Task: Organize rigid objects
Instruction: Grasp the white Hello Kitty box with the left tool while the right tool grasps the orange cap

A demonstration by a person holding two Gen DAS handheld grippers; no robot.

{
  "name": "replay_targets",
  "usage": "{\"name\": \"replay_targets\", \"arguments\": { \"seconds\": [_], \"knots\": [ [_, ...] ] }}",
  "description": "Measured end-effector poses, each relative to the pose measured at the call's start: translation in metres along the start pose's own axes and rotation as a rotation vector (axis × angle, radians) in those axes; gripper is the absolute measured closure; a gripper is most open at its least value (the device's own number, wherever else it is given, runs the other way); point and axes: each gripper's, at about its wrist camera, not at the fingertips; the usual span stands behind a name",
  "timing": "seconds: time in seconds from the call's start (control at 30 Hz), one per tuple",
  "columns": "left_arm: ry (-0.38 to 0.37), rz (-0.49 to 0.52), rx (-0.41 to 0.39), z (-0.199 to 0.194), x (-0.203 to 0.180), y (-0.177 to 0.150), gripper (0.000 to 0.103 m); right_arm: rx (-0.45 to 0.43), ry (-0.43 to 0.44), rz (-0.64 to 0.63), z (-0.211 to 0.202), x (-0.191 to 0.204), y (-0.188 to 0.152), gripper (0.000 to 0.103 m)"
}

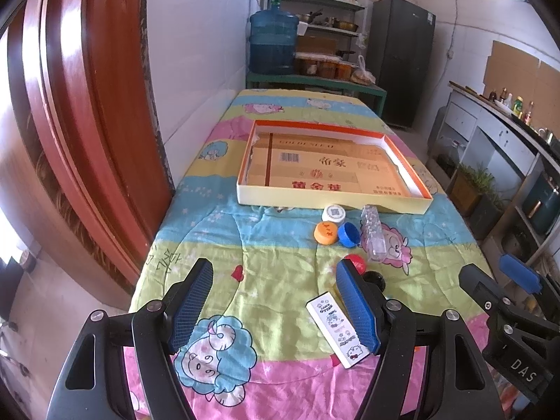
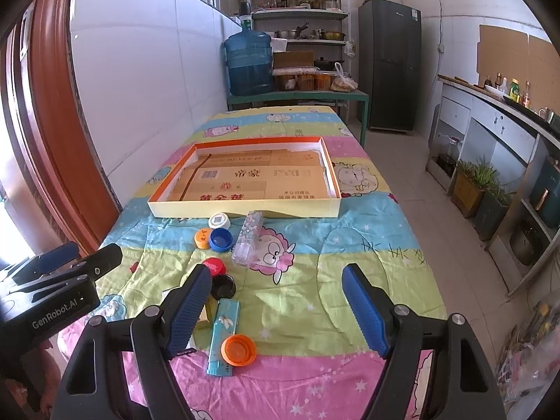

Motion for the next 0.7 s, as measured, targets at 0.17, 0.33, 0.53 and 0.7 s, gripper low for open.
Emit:
{"name": "replay_targets", "arguments": {
  "seconds": [0.17,0.33,0.53,0.7],
  "knots": [
    [-0.015,-0.003,0.030,0.008,0.004,-0.009,0.029,0.030,0.006,0.011,0.003,-0.008,-0.011,0.026],
    [-0.060,0.006,0.107,0.027,-0.004,-0.032,0.029,0.061,0.014,0.017,0.007,-0.013,-0.025,0.026],
    [-0.126,0.012,0.188,0.045,-0.026,-0.048,0.029,0.088,0.017,0.022,0.010,-0.017,-0.034,0.026],
    [-0.137,0.039,0.232,0.053,-0.042,-0.056,0.029,0.087,0.014,0.027,0.009,-0.023,-0.036,0.026]
  ]
}}
Point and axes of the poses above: each gripper's, at about its wrist camera, not at the fingertips, and z roughly the way its jaws point, x to its left, y to its top, and after that the axes turned 4 degrees about y, right-handed
